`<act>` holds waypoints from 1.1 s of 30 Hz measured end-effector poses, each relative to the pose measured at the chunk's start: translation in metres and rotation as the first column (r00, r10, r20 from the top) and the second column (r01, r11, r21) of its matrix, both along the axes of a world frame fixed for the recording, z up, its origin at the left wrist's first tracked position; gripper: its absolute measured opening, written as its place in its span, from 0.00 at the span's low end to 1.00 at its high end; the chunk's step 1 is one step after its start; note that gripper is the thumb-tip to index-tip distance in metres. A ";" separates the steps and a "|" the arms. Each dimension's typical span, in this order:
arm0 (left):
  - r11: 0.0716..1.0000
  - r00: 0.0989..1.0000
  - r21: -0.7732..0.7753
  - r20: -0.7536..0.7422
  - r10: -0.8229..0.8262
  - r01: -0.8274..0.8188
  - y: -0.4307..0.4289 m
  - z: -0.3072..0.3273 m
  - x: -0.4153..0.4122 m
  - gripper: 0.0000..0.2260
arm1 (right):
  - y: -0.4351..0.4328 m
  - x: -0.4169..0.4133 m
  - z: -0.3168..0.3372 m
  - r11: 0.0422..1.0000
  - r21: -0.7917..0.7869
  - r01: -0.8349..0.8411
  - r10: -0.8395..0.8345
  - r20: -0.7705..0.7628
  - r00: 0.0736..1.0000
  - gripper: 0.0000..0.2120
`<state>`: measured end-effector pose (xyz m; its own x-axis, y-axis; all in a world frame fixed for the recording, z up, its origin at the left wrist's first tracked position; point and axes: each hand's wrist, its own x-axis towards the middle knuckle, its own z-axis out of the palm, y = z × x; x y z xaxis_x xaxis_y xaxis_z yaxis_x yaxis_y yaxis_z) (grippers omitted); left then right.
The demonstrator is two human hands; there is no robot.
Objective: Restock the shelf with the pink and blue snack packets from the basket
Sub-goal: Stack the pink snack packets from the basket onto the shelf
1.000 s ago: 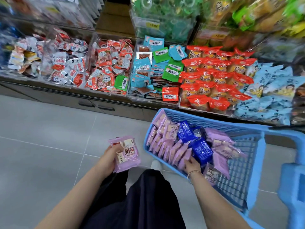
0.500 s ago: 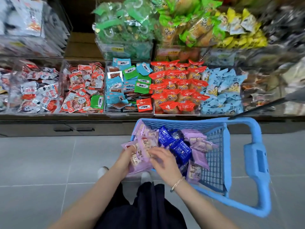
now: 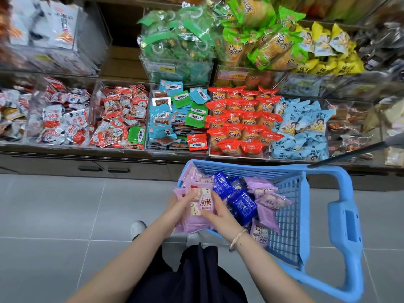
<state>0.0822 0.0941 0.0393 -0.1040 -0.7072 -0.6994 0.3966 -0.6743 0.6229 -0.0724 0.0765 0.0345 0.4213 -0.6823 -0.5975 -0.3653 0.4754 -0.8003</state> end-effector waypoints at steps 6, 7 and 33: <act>0.994 0.997 0.068 0.017 0.080 -0.081 0.007 -0.012 0.014 0.13 | -0.004 0.007 -0.025 0.995 0.094 0.031 -0.037 0.060 0.998 0.22; 0.992 0.994 0.076 0.013 0.105 -0.106 0.010 -0.015 0.020 0.13 | -0.007 0.005 -0.032 0.985 0.142 0.096 -0.105 0.060 0.993 0.17; 0.800 0.822 0.191 0.165 0.545 -0.568 0.084 -0.036 0.109 0.17 | -0.013 -0.031 -0.115 0.962 -0.150 0.229 -0.273 -0.564 0.779 0.18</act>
